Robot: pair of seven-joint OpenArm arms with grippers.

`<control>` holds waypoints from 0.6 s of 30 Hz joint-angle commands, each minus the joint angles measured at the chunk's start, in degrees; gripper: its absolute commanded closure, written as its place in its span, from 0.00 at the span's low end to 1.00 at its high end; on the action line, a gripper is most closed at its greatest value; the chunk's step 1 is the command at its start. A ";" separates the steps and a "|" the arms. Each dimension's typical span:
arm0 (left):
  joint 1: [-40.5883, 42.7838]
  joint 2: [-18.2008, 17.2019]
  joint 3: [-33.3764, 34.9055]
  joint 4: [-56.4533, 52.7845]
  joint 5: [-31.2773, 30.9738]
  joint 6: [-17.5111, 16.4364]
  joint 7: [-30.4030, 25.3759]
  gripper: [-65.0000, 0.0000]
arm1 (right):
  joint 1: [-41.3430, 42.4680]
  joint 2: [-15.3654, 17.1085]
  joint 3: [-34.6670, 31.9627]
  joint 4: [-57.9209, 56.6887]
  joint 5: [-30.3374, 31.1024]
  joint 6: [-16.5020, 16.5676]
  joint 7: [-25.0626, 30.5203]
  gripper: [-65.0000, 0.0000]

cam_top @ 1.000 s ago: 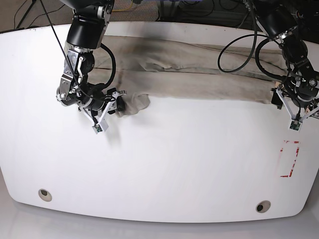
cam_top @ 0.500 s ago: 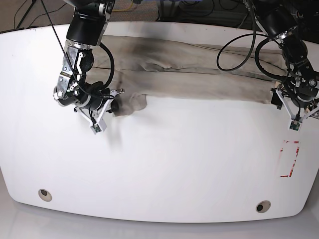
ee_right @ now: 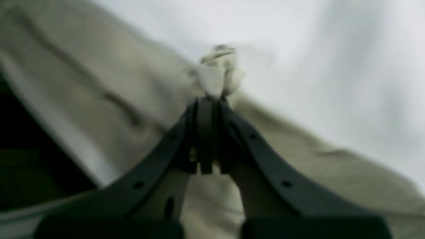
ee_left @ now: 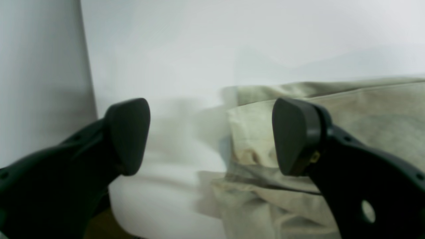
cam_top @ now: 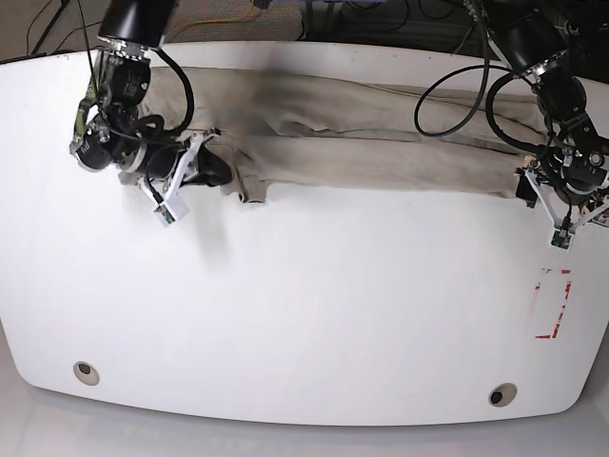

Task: Layout the t-shirt on the table in an organized manner, then fold the t-shirt properly
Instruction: 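Release the hem and move the right gripper to the sleeve fold, then push the sleeve fabric inward with the right gripper, tucking it under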

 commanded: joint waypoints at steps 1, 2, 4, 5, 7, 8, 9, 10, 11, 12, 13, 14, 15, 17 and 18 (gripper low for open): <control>-0.84 -0.79 -0.14 -0.27 0.04 0.14 -0.79 0.16 | -1.52 2.69 -0.04 1.32 6.67 0.08 1.10 0.98; -0.84 -0.79 -0.14 -0.62 0.04 0.14 -0.79 0.16 | -2.40 3.66 -0.13 1.32 8.78 0.08 1.10 0.98; -0.84 -0.79 -0.14 -1.24 0.04 0.14 -0.79 0.16 | -3.81 5.15 -0.13 1.32 12.29 0.08 1.10 0.98; -0.84 -0.79 -0.14 -1.50 0.04 0.14 -0.79 0.16 | -4.34 5.68 -0.13 1.32 13.53 0.08 1.10 0.98; -0.84 -0.79 -0.14 -1.94 0.04 0.14 -0.79 0.16 | -5.48 6.82 -0.13 1.49 16.25 0.08 1.10 0.98; -0.84 -0.79 -0.14 -2.12 0.04 0.14 -0.88 0.16 | -6.01 7.35 -0.13 1.58 17.57 0.08 1.01 0.98; -0.84 -0.79 -0.14 -2.47 0.04 0.14 -0.88 0.16 | -6.62 8.23 -0.22 1.58 19.33 0.08 0.92 0.98; -0.84 -0.79 -0.14 -2.65 0.04 0.14 -0.88 0.16 | -6.97 8.75 -0.30 1.49 20.29 0.08 0.83 0.98; -0.84 -0.79 -0.14 -2.91 0.04 0.14 -0.88 0.16 | -7.41 9.46 -0.92 1.49 21.61 0.08 0.66 0.98; -0.84 -0.79 -0.14 -2.91 0.04 0.14 -0.88 0.16 | -7.50 9.90 -1.45 1.40 22.40 0.08 0.57 0.98; -0.84 -0.79 -0.14 -3.09 0.04 0.14 -0.88 0.16 | -7.68 10.42 -2.24 1.40 23.37 0.08 0.57 0.98; -0.84 -0.79 -0.14 -3.17 0.04 0.14 -0.88 0.16 | -7.77 11.13 -3.12 1.49 24.16 0.08 0.57 0.98; -0.84 -0.79 -0.14 -3.17 0.04 0.14 -0.88 0.16 | -7.77 11.57 -3.64 1.49 24.51 0.08 0.57 0.98; -0.76 -0.70 -0.14 -3.17 0.04 0.14 -0.88 0.16 | -8.21 12.62 -5.32 1.49 25.48 0.08 0.57 0.98; -0.76 -0.70 -0.14 -3.09 0.04 0.14 -0.88 0.16 | -8.64 12.97 -6.11 1.49 25.83 0.08 0.57 0.98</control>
